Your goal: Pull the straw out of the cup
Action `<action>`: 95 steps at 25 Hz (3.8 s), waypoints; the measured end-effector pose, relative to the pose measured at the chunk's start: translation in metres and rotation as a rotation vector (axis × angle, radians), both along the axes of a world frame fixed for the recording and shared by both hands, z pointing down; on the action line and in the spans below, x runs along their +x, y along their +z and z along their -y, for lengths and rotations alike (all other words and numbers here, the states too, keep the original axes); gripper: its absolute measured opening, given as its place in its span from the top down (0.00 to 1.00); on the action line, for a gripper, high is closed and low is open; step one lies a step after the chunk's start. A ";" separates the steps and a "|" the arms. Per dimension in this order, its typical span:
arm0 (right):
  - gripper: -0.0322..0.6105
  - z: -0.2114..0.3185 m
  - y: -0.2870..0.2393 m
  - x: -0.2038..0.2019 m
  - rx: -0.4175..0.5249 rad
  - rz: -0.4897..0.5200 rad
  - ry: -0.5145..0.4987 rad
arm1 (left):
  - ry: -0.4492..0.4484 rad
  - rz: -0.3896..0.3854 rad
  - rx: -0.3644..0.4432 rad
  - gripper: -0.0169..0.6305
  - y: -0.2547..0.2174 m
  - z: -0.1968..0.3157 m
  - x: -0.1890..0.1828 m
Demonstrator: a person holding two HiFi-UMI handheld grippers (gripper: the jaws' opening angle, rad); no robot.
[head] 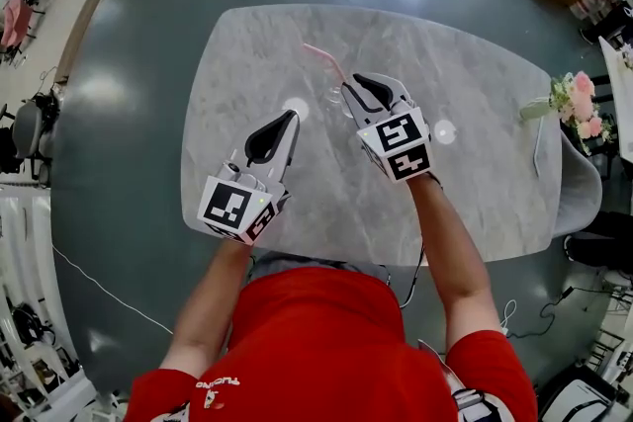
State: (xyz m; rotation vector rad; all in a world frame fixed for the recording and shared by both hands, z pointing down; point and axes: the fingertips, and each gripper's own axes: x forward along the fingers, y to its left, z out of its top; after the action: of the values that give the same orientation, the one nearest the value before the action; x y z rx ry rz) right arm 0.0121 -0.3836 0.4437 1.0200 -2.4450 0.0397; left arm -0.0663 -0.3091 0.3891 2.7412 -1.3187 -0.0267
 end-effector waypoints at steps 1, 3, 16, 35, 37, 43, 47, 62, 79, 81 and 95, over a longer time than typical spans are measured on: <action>0.83 0.002 0.004 -0.001 -0.007 -0.011 -0.003 | 0.001 0.000 -0.002 0.97 0.001 0.000 0.000; 0.81 0.007 0.013 -0.002 -0.023 -0.035 -0.009 | 0.003 -0.001 -0.007 0.97 0.003 0.001 0.002; 0.79 0.035 0.058 -0.007 -0.106 -0.202 -0.039 | 0.000 0.005 -0.024 0.97 0.010 0.005 0.000; 0.89 0.042 0.068 -0.012 -0.120 -0.244 -0.041 | -0.006 -0.002 -0.043 0.97 0.018 0.011 -0.006; 0.90 0.042 0.068 -0.011 -0.119 -0.234 -0.037 | -0.007 -0.002 -0.045 0.97 0.019 0.011 -0.005; 0.91 0.043 0.056 -0.007 -0.096 -0.175 -0.005 | -0.006 -0.001 -0.045 0.97 0.019 0.011 -0.005; 0.91 0.041 0.035 -0.002 -0.078 -0.107 0.033 | -0.009 -0.003 -0.043 0.97 0.015 0.009 -0.006; 0.91 0.018 -0.076 0.032 0.075 0.194 0.167 | 0.019 -0.012 0.017 0.97 -0.015 -0.003 0.002; 0.91 -0.083 -0.169 0.061 0.215 0.523 0.213 | 0.045 -0.057 0.106 0.97 -0.064 -0.035 -0.002; 0.91 -0.096 -0.174 0.063 0.224 0.551 0.217 | 0.050 -0.062 0.116 0.97 -0.071 -0.040 -0.003; 0.91 -0.169 -0.179 0.076 0.198 0.684 0.247 | 0.055 -0.077 0.135 0.97 -0.091 -0.074 -0.018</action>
State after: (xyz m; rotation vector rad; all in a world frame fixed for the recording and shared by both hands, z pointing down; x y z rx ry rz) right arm 0.0885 -0.2143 0.2647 1.6032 -2.9428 0.2738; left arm -0.0848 -0.2351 0.2976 2.8540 -1.2653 -0.2230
